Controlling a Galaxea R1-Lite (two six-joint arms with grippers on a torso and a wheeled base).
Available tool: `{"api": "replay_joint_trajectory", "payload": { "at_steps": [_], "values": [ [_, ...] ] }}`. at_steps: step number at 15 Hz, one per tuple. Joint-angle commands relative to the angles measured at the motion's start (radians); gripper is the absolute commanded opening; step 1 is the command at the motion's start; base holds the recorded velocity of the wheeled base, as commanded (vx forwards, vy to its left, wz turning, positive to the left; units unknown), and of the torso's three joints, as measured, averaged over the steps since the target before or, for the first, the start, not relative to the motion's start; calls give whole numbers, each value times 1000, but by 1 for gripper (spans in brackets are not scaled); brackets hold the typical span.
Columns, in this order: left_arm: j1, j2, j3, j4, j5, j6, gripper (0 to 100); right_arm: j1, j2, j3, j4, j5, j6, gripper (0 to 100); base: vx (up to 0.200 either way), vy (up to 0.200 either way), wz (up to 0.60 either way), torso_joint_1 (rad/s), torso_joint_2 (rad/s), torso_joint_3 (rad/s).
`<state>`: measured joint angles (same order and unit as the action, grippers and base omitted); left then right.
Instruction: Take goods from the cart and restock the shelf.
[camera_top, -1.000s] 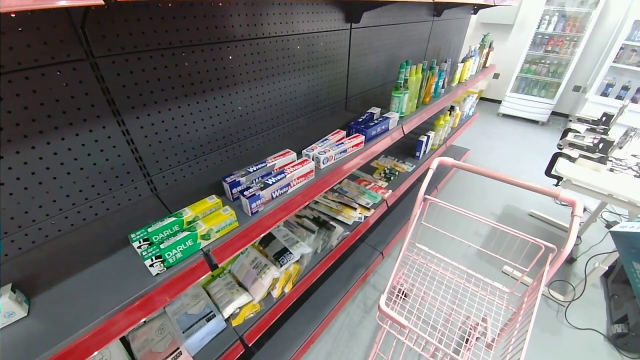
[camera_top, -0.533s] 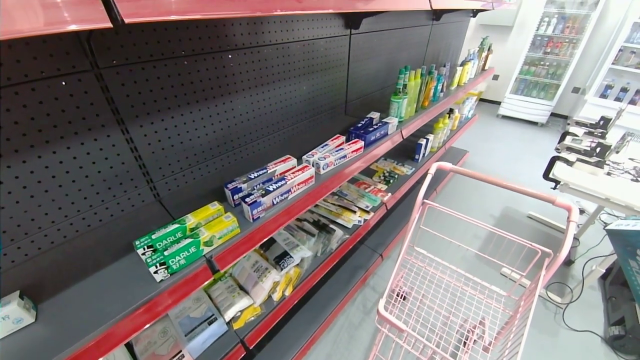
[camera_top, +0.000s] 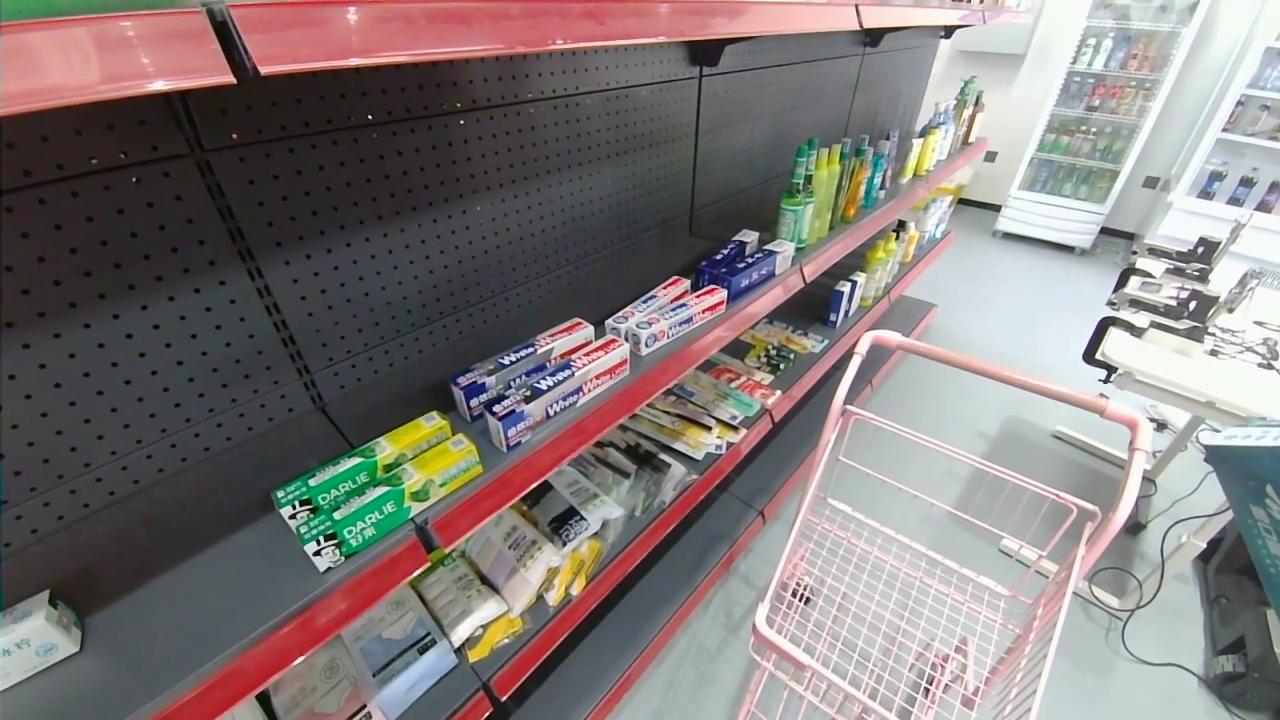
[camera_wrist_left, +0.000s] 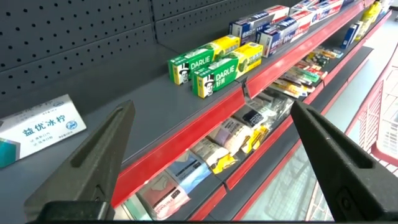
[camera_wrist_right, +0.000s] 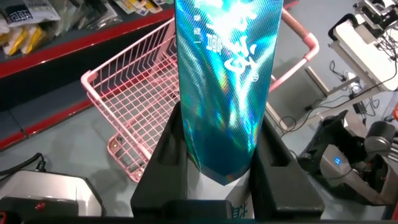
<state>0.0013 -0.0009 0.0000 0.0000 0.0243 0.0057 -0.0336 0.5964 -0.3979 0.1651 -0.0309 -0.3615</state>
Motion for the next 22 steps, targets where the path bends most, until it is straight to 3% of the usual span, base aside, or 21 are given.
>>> {"api": "replay_joint_trajectory", "payload": {
  "at_steps": [1,4,22],
  "values": [
    [0,1,0,0,0,0,100,0,26,-1,-13,-1,-1,0,0,0,0,85,-149,-76],
    [0,1,0,0,0,0,100,-2,28,1,-16,-3,-2,0,0,0,0,30,-59,-24],
    [0,1,0,0,0,0,100,-5,0,7,-16,-14,-2,0,0,0,600,2,1,2]
  ]
}}
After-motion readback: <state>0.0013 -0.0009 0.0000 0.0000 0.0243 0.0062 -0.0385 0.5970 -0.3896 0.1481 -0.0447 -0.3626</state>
